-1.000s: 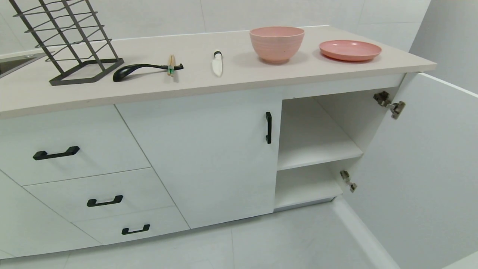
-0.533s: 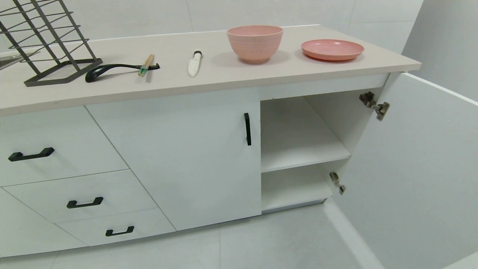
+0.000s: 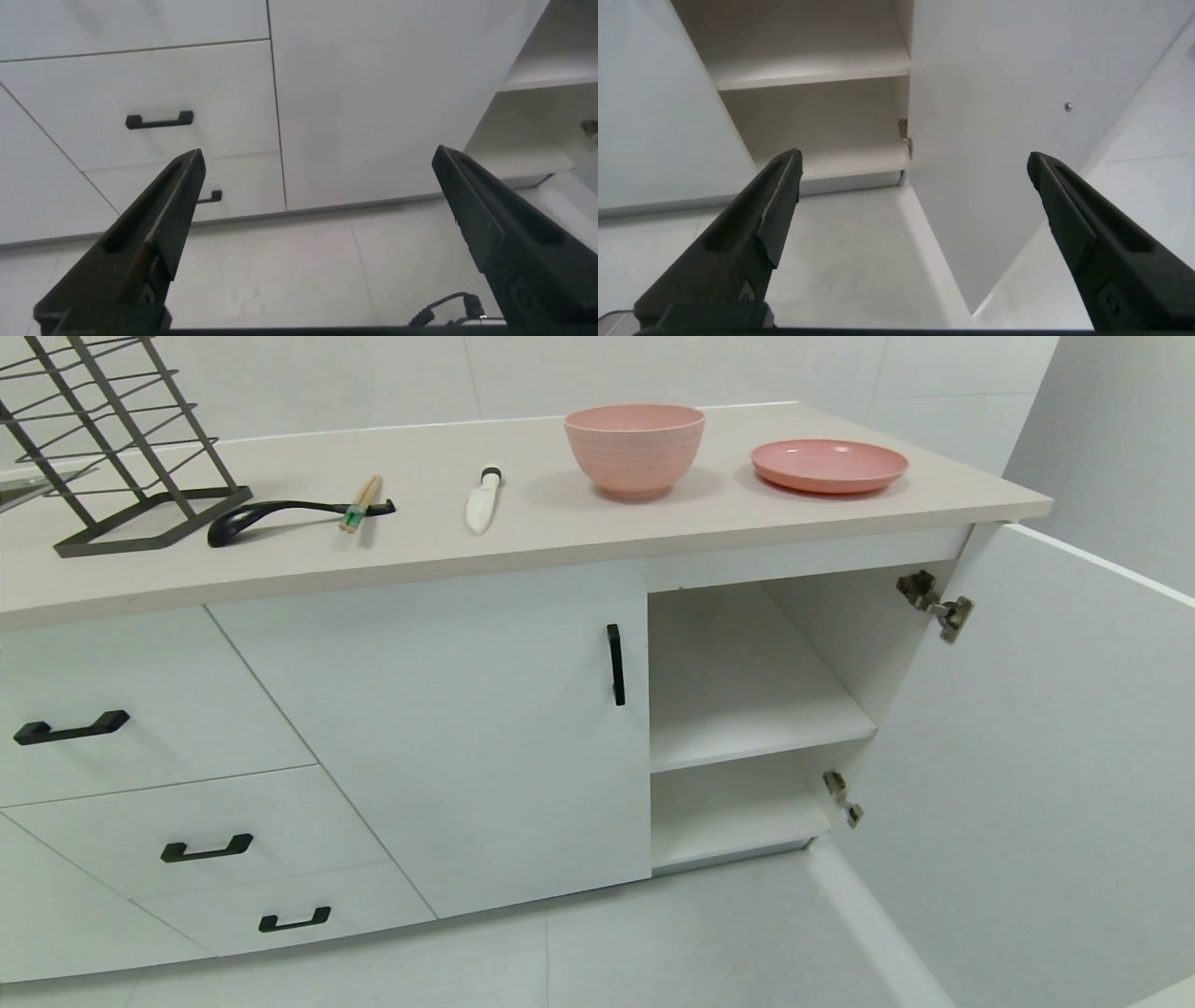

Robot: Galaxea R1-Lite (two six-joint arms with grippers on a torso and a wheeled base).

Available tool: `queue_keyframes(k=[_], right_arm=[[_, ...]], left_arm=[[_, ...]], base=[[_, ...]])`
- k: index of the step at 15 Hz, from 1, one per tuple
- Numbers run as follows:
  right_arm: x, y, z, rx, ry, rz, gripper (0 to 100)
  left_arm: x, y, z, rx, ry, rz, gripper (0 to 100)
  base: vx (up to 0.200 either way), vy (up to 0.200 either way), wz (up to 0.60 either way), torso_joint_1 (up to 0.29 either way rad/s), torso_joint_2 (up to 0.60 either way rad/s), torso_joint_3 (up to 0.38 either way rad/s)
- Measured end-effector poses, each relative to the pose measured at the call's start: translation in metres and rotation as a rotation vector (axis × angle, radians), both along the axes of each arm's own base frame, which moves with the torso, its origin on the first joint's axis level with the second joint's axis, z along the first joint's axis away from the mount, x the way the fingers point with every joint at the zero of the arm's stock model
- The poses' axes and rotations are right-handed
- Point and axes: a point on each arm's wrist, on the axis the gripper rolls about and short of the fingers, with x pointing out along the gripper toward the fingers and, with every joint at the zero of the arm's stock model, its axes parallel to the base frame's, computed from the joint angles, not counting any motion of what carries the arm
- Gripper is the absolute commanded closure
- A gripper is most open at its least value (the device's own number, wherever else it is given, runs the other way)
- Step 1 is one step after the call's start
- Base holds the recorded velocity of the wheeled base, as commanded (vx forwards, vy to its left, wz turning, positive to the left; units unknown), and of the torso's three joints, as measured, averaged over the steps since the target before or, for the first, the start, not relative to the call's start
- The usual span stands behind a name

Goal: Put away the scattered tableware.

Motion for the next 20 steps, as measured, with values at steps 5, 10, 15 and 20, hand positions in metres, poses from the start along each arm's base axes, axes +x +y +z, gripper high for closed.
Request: queue_keyframes(k=[5,10,15,20], right_arm=[[0.0000,0.0000,0.0000,0.000,0.000,0.000,0],[0.0000,0.0000,0.0000,0.000,0.000,0.000,0],[0.0000,0.0000,0.0000,0.000,0.000,0.000,0],[0.0000,0.0000,0.0000,0.000,0.000,0.000,0]], left_arm=[[0.0000,0.0002,0.0001,-0.010,-0.001,0.009,0],[0.0000,0.0002,0.0001,-0.013,-0.001,0.009,0],[0.0000,0.0002,0.0001,-0.015,-0.001,0.008,0],[0.0000,0.0002,0.0002,-0.024,-0.002,0.007,0]], base=[[0.120,0.000,0.00,0.005,0.00,0.001],[0.000,0.000,0.00,0.000,0.00,0.000],[0.000,0.000,0.00,0.003,-0.01,-0.008],[0.000,0.000,0.00,0.112,-0.35,-0.244]])
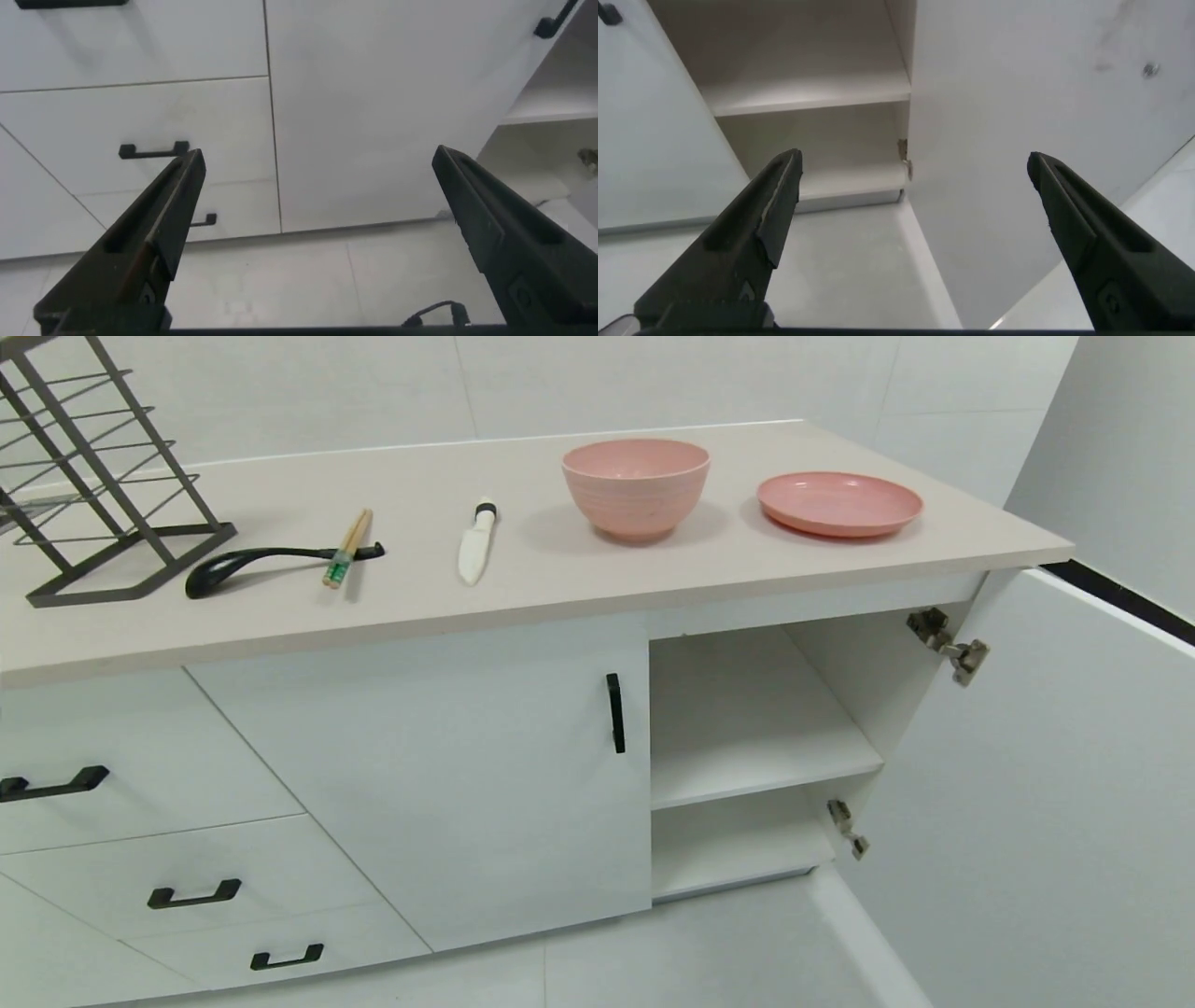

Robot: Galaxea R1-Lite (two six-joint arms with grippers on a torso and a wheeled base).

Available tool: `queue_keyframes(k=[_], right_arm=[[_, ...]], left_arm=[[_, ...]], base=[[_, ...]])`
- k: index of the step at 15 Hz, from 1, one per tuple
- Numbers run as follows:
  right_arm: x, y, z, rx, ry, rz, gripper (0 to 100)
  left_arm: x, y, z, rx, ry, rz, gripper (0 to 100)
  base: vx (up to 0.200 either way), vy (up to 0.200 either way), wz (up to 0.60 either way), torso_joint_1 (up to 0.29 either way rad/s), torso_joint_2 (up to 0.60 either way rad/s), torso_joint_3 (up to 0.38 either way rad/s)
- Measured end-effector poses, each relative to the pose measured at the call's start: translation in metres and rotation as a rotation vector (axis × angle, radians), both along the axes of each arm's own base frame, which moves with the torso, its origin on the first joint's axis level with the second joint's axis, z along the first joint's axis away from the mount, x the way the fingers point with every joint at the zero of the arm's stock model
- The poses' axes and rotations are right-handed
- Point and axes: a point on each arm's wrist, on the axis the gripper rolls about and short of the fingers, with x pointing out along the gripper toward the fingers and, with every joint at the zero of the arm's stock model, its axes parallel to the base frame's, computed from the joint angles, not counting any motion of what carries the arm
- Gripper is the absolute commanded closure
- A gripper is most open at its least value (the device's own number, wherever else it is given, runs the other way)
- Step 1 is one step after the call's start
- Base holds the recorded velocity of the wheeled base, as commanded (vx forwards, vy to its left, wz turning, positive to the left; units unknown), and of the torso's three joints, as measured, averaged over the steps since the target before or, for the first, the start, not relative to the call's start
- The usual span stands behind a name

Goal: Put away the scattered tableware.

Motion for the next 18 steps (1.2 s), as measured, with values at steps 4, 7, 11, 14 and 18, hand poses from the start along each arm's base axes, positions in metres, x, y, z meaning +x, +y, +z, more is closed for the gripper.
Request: queue_keyframes(k=[4,7,11,14,18], right_arm=[[0.0000,0.0000,0.0000,0.000,0.000,0.000,0],[0.0000,0.0000,0.0000,0.000,0.000,0.000,0],[0.0000,0.0000,0.0000,0.000,0.000,0.000,0],[0.0000,0.0000,0.0000,0.000,0.000,0.000,0],[0.0000,0.0000,0.0000,0.000,0.000,0.000,0]], left_arm=[[0.0001,0.0000,-0.0002,-0.004,0.001,0.000,0],[0.0001,0.0000,-0.0002,-0.004,0.001,0.000,0],[0.0001,0.0001,-0.0002,0.008,0.002,0.004,0],[0.0001,0.0002,0.0000,0.065,0.004,0.007,0],[0.0001,0.0001,0.0001,0.056,0.002,0.004,0]], base=[[0.000,0.000,0.00,0.176,-0.46,-0.288],[0.000,0.000,0.00,0.190,-0.46,-0.281],[0.000,0.000,0.00,0.208,-0.49,-0.284],[0.000,0.000,0.00,0.219,-0.50,-0.277],[0.000,0.000,0.00,0.235,-0.52,-0.287]])
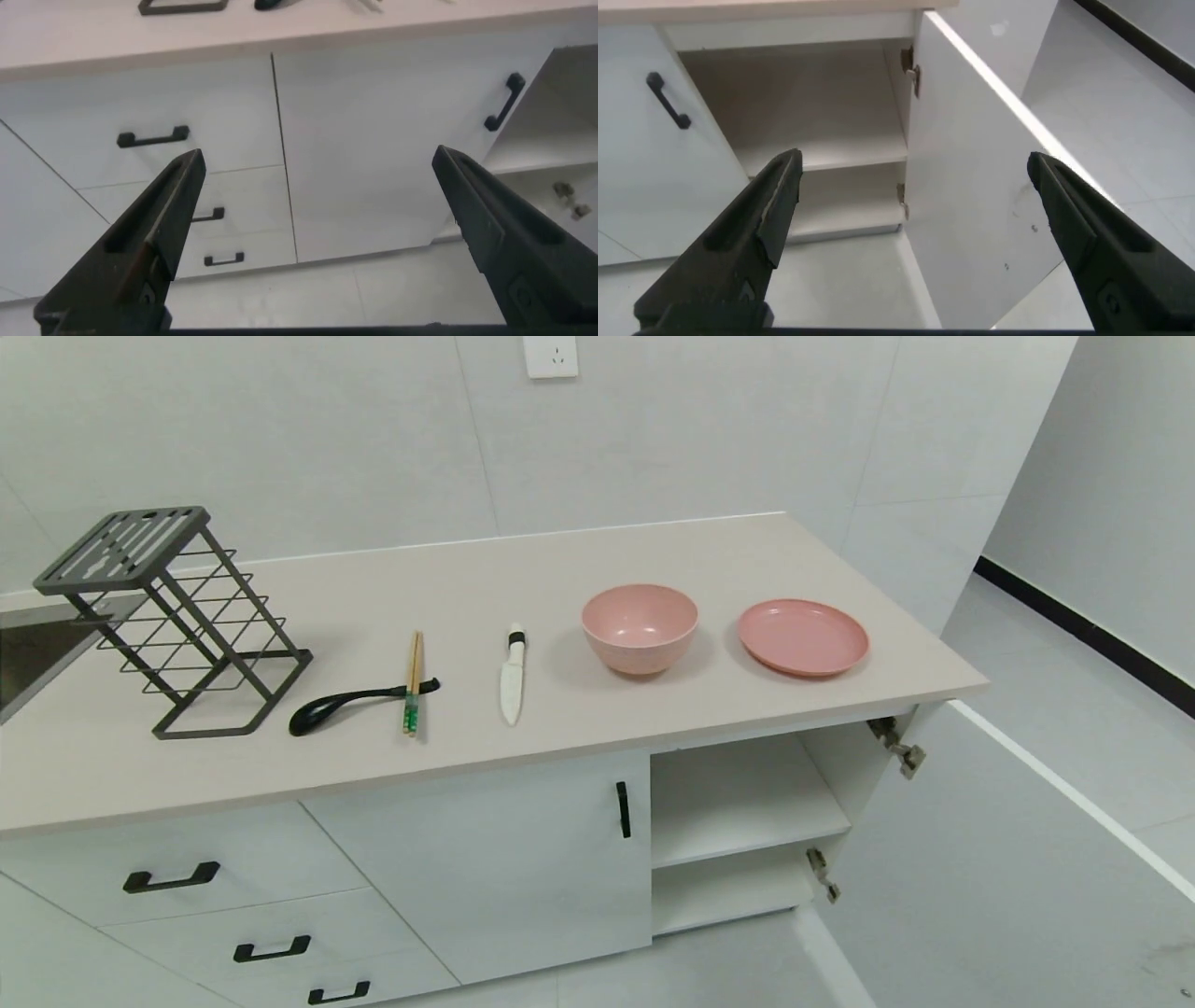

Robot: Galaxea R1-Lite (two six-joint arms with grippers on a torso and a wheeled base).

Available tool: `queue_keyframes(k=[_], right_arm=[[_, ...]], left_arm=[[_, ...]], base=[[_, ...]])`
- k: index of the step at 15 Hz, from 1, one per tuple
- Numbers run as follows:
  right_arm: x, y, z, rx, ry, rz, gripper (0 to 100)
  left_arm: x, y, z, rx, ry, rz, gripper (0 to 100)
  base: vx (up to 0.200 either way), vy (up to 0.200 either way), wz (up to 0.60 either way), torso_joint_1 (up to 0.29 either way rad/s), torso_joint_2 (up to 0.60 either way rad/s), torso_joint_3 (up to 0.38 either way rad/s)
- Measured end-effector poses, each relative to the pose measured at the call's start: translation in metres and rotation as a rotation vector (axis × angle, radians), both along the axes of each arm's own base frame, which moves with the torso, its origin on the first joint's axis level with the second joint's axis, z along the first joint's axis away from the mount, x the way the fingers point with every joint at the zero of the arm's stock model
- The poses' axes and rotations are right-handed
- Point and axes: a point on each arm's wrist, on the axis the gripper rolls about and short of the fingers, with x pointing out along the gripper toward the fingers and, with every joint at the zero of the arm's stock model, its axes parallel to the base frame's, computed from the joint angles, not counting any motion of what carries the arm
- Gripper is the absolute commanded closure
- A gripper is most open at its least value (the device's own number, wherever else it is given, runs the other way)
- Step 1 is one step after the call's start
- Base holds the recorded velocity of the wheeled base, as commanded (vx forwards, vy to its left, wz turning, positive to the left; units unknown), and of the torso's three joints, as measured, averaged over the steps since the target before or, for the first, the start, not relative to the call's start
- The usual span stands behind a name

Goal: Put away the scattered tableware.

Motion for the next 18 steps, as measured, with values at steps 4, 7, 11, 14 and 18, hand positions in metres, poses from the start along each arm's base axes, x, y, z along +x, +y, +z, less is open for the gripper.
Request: queue_keyframes(k=[4,7,11,14,18], right_arm=[[0.0000,0.0000,0.0000,0.001,0.000,0.000,0],[0.0000,0.0000,0.0000,0.002,0.000,0.000,0],[0.0000,0.0000,0.0000,0.002,0.000,0.000,0],[0.0000,0.0000,0.0000,0.002,0.000,0.000,0],[0.0000,0.0000,0.0000,0.000,0.000,0.000,0]], left_arm=[[0.0000,0.0000,0.0000,-0.004,0.000,0.002,0],[0.0000,0.0001,-0.0001,-0.020,0.000,0.003,0],[0.0000,0.0001,-0.0001,-0.026,-0.001,0.003,0],[0.0000,0.0001,-0.0001,-0.026,-0.001,0.003,0],[0.0000,0.0001,0.0000,-0.026,-0.001,0.003,0]], base=[[0.100,0.000,0.00,0.262,-0.56,-0.298],[0.200,0.000,0.00,0.261,-0.57,-0.295],[0.000,0.000,0.00,0.082,-0.14,-0.077],[0.000,0.000,0.00,0.000,0.00,0.000],[0.000,0.000,0.00,0.000,0.00,0.000]])
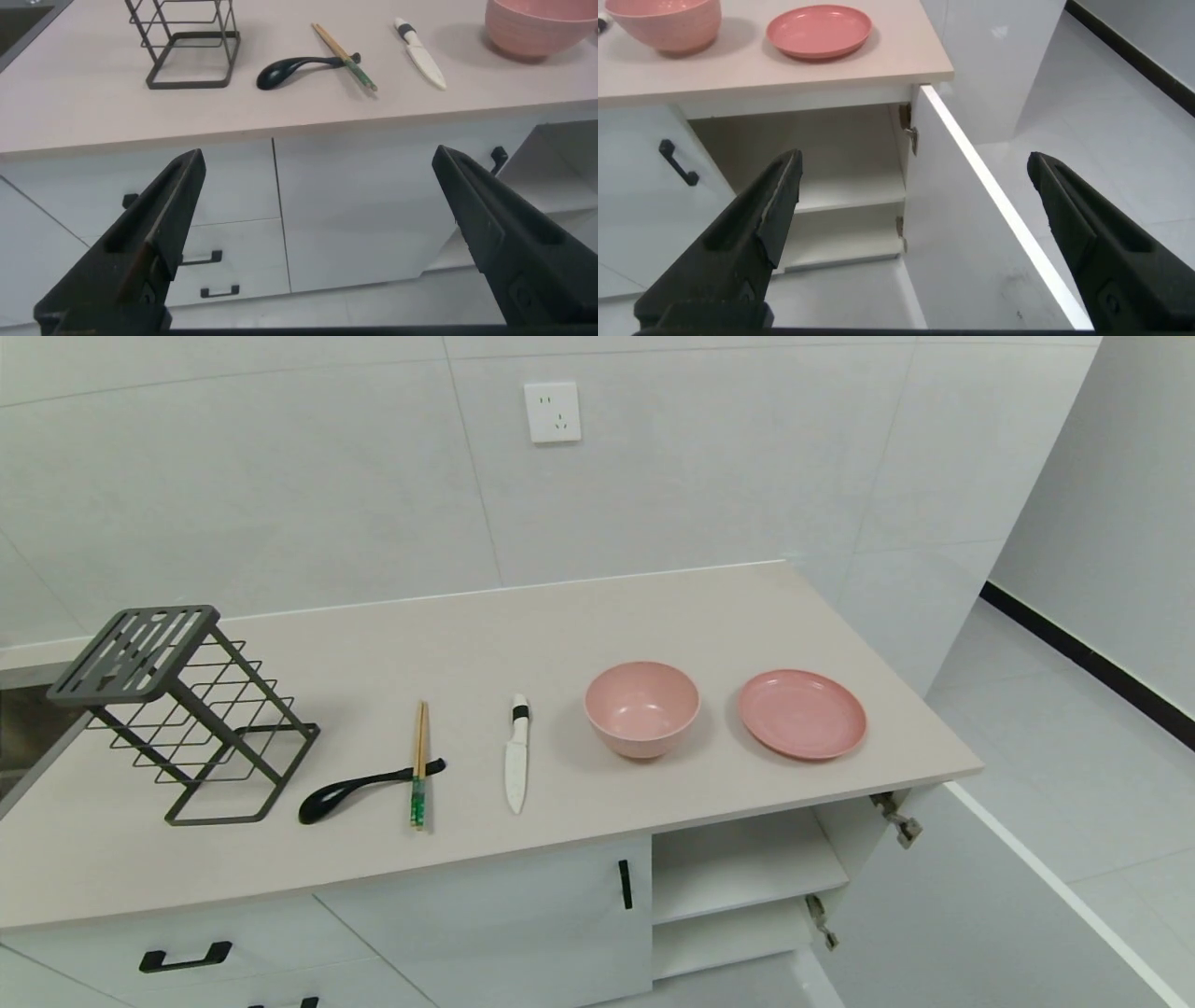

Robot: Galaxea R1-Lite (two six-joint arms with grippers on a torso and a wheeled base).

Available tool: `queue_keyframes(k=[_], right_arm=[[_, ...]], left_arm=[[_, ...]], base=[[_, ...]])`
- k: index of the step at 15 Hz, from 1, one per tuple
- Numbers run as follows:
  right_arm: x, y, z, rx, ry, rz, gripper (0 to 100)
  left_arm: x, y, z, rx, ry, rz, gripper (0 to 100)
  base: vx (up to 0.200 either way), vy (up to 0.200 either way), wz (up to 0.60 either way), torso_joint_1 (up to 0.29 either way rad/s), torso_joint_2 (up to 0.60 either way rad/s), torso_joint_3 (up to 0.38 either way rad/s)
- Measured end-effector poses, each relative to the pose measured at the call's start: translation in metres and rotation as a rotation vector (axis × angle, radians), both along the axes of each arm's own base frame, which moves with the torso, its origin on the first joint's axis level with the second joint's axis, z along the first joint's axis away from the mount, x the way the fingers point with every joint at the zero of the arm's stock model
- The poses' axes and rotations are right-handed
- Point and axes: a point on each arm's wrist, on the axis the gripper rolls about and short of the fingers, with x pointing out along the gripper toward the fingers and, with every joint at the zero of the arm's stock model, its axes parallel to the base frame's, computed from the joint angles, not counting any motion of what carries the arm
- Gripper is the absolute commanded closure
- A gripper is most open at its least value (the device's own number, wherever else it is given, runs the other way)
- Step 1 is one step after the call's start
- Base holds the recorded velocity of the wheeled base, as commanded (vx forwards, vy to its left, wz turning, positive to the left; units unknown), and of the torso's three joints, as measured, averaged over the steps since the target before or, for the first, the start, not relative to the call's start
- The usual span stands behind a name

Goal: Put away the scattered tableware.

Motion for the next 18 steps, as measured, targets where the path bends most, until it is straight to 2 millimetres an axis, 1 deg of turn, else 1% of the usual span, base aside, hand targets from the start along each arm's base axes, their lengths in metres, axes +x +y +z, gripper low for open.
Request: queue_keyframes(k=[1,4,14,17,18], right_arm=[[0.0000,0.0000,0.0000,0.001,0.000,0.000,0],[0.0000,0.0000,0.0000,0.001,0.000,0.000,0],[0.0000,0.0000,0.0000,0.001,0.000,0.000,0],[0.0000,0.0000,0.0000,0.000,0.000,0.000,0],[0.0000,0.0000,-0.0001,-0.003,0.000,0.001,0]], left_arm=[[0.0000,0.0000,0.0000,-0.001,0.000,0.000,0],[0.0000,0.0000,0.0000,-0.013,-0.002,-0.002,0],[0.0000,0.0000,-0.0001,-0.038,-0.002,-0.001,0],[0.0000,0.0000,-0.0001,-0.032,-0.002,-0.001,0],[0.0000,0.0000,-0.0001,-0.035,-0.002,-0.001,0]], base=[[0.000,0.000,0.00,0.000,0.00,0.000],[0.200,0.000,0.00,0.002,0.00,0.001],[0.000,0.000,0.00,0.000,0.00,0.000],[0.200,0.000,0.00,0.001,0.00,0.002],[0.000,0.000,0.00,0.000,0.00,0.000]])
